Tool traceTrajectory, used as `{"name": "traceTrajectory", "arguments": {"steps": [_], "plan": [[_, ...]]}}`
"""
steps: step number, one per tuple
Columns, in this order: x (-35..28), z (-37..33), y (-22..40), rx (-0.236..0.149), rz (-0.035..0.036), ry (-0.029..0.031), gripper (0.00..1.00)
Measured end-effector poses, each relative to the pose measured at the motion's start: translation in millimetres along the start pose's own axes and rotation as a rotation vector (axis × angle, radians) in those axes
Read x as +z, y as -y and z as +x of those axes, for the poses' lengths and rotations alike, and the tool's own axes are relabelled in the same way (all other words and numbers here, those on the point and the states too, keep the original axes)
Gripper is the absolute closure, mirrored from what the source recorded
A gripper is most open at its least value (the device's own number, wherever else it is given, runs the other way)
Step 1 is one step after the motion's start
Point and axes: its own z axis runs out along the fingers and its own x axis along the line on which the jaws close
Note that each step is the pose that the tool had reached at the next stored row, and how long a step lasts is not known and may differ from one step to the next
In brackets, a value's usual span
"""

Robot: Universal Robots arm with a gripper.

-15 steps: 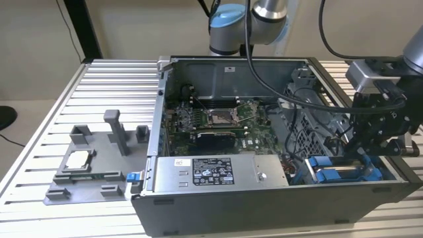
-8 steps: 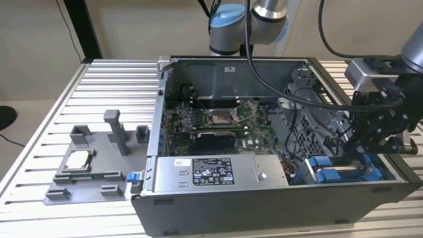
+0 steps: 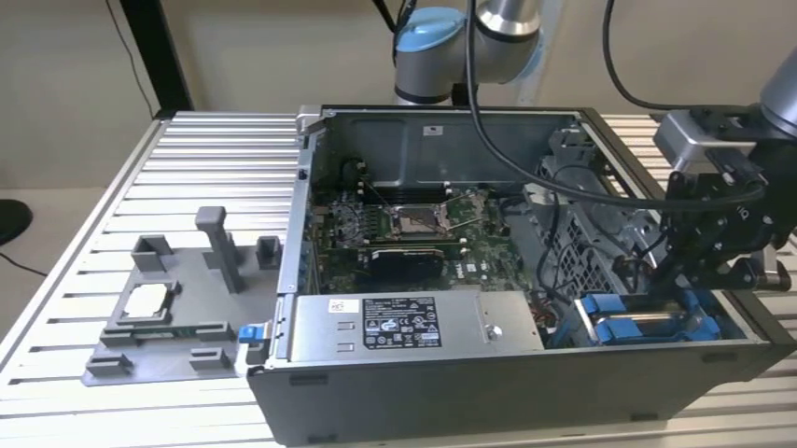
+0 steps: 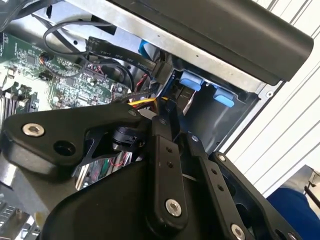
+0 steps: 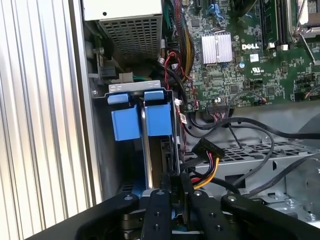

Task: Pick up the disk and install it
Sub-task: 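Insert the first disk wire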

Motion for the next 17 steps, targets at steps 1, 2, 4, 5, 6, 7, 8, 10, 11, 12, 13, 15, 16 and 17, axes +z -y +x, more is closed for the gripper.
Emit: {"name": "traceTrajectory", "arguments": {"steps": [1,2,4,5,6,7,8,10,11,12,13,15,16,17], "plan": [[0.4,0.0,0.2,0.000,0.0000,-0.0001,1.00],[0.7,0.0,0.4,0.000,0.0000,-0.0003,1.00],[1.1,0.0,0.5,0.000,0.0000,-0.0003,1.00],[1.3,0.0,0.6,0.000,0.0000,-0.0002,1.00],[1.5,0.0,0.6,0.000,0.0000,-0.0002,1.00],[1.9,0.3,0.6,-0.001,0.0000,-0.0003,1.00],[2.1,0.4,0.8,-0.002,0.0000,-0.0003,1.00],[2.3,0.4,0.8,-0.002,0.0000,-0.0003,1.00],[2.3,0.4,0.8,-0.003,0.0000,-0.0003,1.00],[2.4,0.4,0.8,-0.003,0.0000,-0.0004,1.00],[2.4,0.4,0.8,-0.003,0.0000,-0.0004,1.00],[2.6,0.5,0.8,-0.003,0.0000,-0.0004,1.00],[2.7,0.5,0.8,-0.003,-0.0001,-0.0002,1.00],[2.7,0.7,0.9,-0.003,-0.0001,-0.0002,1.00]]}}
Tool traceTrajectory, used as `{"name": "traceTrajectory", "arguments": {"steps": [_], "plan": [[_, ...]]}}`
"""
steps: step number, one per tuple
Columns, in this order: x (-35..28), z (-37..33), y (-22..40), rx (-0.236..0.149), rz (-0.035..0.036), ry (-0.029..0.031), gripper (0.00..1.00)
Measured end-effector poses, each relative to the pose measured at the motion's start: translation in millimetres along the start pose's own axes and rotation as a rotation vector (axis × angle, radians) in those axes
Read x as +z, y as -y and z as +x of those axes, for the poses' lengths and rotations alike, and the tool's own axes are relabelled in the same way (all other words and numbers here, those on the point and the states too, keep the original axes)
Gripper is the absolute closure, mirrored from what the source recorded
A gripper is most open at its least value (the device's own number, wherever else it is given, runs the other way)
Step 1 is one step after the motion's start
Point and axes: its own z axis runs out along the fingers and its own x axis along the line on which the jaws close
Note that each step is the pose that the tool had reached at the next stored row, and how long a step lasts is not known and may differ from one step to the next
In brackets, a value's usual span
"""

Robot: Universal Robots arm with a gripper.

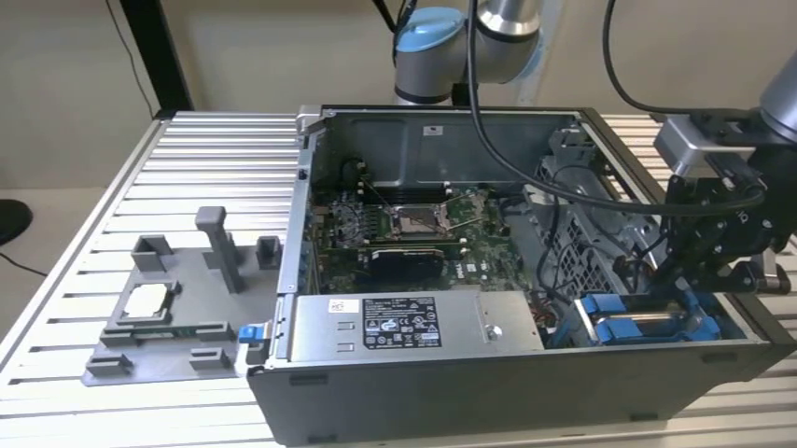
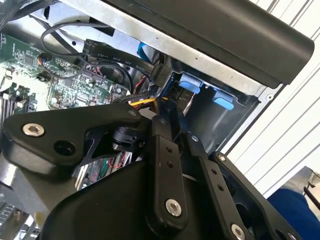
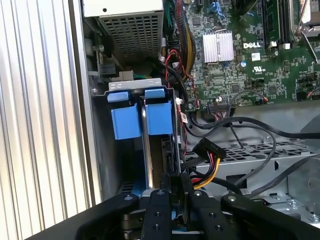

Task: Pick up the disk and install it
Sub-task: 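Insert the first disk wire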

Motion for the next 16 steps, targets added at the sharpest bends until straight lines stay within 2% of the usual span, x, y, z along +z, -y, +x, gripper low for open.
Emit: {"name": "traceTrajectory", "arguments": {"steps": [8,16], "plan": [[0.4,0.6,0.3,-0.001,-0.0001,-0.0003,1.00],[2.8,0.6,0.4,-0.006,-0.0033,0.0005,1.00]]}}
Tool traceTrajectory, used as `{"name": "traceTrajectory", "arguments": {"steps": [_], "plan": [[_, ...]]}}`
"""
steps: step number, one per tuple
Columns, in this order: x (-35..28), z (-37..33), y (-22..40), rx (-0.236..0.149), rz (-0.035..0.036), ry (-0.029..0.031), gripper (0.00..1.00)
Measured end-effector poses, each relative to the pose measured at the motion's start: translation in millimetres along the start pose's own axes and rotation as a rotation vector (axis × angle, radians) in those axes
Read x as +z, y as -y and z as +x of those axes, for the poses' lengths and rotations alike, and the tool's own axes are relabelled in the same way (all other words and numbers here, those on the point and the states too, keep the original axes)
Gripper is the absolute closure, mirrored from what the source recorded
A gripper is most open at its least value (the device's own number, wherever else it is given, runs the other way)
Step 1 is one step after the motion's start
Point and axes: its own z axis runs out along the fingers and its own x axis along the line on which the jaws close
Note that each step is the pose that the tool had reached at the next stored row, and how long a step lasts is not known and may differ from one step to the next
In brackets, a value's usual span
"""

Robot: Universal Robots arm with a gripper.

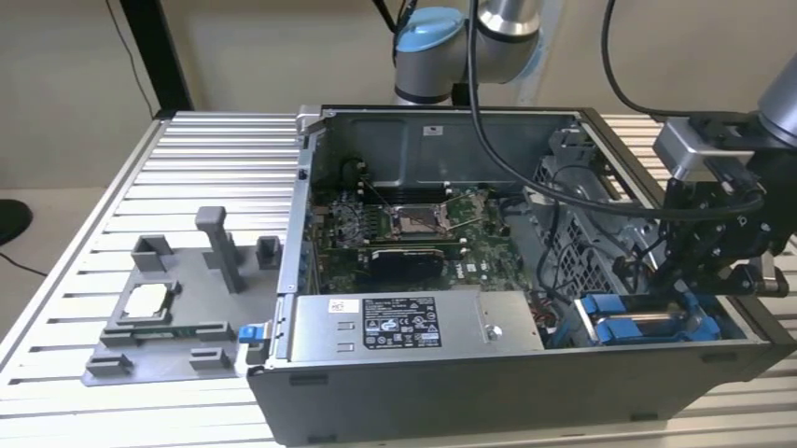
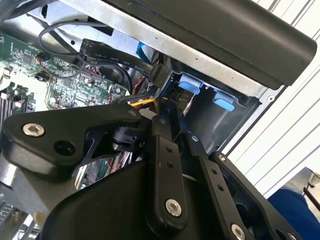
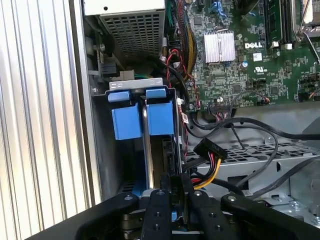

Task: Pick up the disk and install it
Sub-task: 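Insert the first disk wire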

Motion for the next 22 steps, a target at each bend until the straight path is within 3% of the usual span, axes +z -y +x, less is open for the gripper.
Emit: {"name": "traceTrajectory", "arguments": {"steps": [7,13,20,21,22], "plan": [[0.5,0.0,0.2,-0.016,-0.0017,0.0002,1.00],[6.3,0.2,1.1,-0.027,-0.0149,-0.0013,1.00],[6.7,0.2,1.1,-0.027,-0.0150,-0.0009,1.00],[7.2,0.2,1.0,-0.027,-0.0154,0.0002,0.00],[7.3,0.2,1.1,-0.027,-0.0153,0.0002,0.00]]}}
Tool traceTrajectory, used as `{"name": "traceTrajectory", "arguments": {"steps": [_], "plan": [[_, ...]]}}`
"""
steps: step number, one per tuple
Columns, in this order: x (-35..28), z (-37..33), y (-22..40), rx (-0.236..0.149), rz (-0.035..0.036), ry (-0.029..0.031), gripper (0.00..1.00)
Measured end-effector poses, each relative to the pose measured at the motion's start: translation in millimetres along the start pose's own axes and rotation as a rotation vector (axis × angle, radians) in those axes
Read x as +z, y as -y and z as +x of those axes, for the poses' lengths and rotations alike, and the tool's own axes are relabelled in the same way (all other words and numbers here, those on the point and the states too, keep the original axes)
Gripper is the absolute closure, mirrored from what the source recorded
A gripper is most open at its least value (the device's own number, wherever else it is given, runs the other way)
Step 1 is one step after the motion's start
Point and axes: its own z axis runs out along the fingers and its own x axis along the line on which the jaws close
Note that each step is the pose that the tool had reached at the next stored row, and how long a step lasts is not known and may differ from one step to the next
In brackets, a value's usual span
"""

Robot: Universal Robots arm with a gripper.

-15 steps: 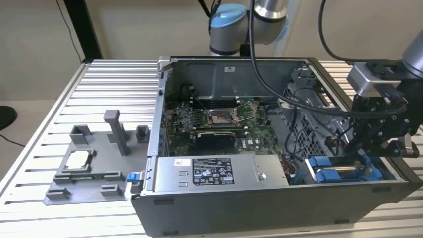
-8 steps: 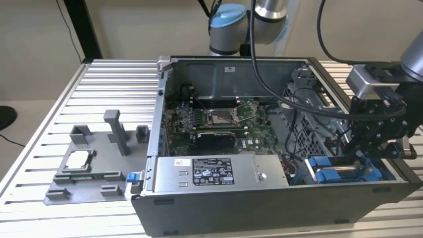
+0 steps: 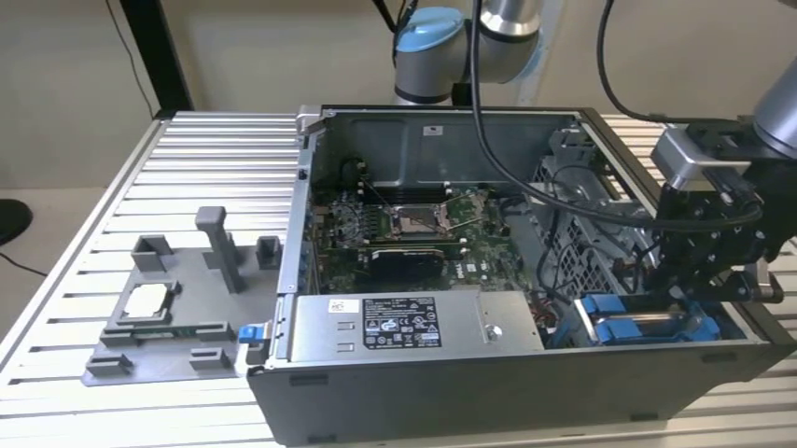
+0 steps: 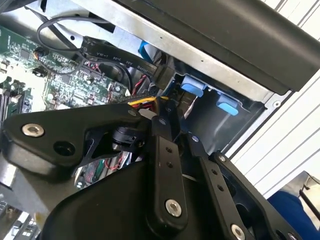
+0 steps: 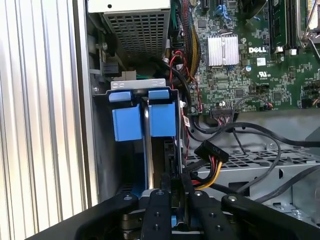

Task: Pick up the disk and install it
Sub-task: 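Insert the first disk wire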

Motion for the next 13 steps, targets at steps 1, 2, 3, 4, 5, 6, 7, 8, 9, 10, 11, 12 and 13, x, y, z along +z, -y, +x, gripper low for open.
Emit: {"name": "traceTrajectory", "arguments": {"steps": [1,2,3,4,5,6,7,8,9,10,11,12,13], "plan": [[0.0,0.0,0.0,0.000,0.0001,-0.0001,0.00],[-0.4,0.0,0.0,0.000,0.0002,-0.0003,0.00],[-2.1,0.0,0.0,0.001,0.0002,0.0003,0.00],[-5.0,-0.2,-0.2,0.002,0.0001,0.0009,0.00],[-9.0,-0.2,-0.4,0.002,0.0001,0.0014,0.00],[-13.9,-0.4,-0.6,0.002,0.0002,0.0006,0.00],[-18.3,-0.5,-0.8,0.003,0.0001,0.0010,0.00],[-22.8,-0.6,-1.1,0.003,0.0002,0.0010,0.00],[-27.6,-0.7,-1.3,0.003,0.0002,0.0006,0.00],[-31.7,-0.8,-1.4,0.002,0.0001,0.0009,0.00],[-34.1,-1.0,-1.2,0.002,-0.0003,0.0009,0.00],[-34.4,-1.0,-1.2,0.002,-0.0007,0.0008,0.00],[-34.3,-1.0,-1.2,0.002,-0.0007,0.0010,0.00]]}}
